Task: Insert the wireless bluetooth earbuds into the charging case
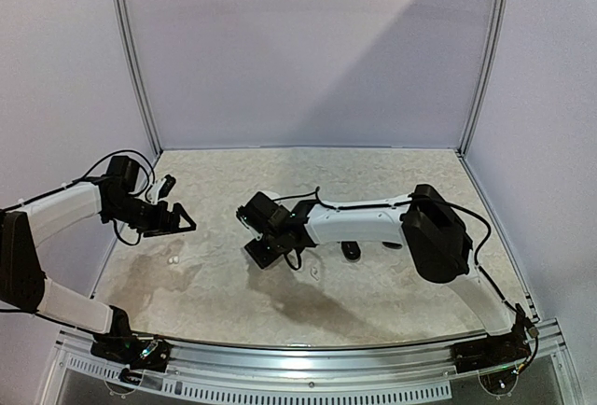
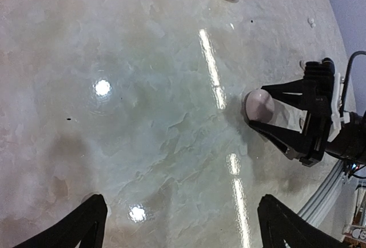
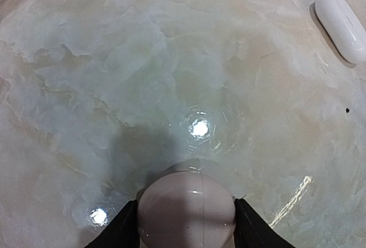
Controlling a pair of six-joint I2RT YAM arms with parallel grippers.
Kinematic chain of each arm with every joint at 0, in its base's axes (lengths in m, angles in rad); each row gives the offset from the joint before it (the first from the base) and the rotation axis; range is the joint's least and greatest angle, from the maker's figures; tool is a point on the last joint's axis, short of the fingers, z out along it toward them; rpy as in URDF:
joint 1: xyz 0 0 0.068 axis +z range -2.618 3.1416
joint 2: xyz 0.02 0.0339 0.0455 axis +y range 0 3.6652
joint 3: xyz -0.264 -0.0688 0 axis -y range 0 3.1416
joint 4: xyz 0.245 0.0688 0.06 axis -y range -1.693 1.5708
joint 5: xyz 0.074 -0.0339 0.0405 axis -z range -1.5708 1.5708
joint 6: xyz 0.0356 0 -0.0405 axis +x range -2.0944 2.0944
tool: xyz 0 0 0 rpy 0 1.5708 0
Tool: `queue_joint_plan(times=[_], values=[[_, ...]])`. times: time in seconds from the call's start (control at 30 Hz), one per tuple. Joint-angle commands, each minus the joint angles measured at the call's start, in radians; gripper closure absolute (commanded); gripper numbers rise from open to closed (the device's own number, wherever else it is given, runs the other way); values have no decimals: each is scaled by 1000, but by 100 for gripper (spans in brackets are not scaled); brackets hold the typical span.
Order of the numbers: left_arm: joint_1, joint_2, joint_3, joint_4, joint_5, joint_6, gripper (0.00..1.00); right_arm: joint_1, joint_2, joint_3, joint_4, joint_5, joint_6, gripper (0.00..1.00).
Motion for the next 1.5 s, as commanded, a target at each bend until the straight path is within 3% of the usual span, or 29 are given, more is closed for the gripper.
queue_joint_plan(times=[0.0, 0.1, 0.23, 0.5, 0.67, 0.93, 1.07, 1.23, 1.3, 1.47], values=[[13, -22, -17, 13, 11, 4, 7, 3, -9, -36, -83, 6, -12, 52], [13, -22, -14, 15, 15, 2, 7, 7, -24, -46, -80, 20, -34, 60], [13, -23, -4, 10, 37, 2, 9, 32, -100, -133, 28, 100, -107, 64], [9, -46, 125, -144, 257, 48, 16, 153, -359, -389, 450, 176, -537, 68], [-4, -179, 211, -284, 416, 213, 19, 198, -430, -391, 518, 171, -749, 69], [-46, -279, 315, -464, 550, 295, 18, 240, -501, -368, 591, 167, -916, 69], [-96, -335, 306, -455, 587, 331, 14, 252, -516, -340, 600, 191, -955, 69], [-192, -463, 212, -282, 432, 237, 10, 270, -524, -304, 605, 212, -968, 69], [-214, -496, 170, -192, 349, 173, 12, 280, -522, -303, 623, 220, -978, 69], [-229, -483, 142, -101, 356, 88, 20, 297, -527, -305, 645, 204, -974, 69]])
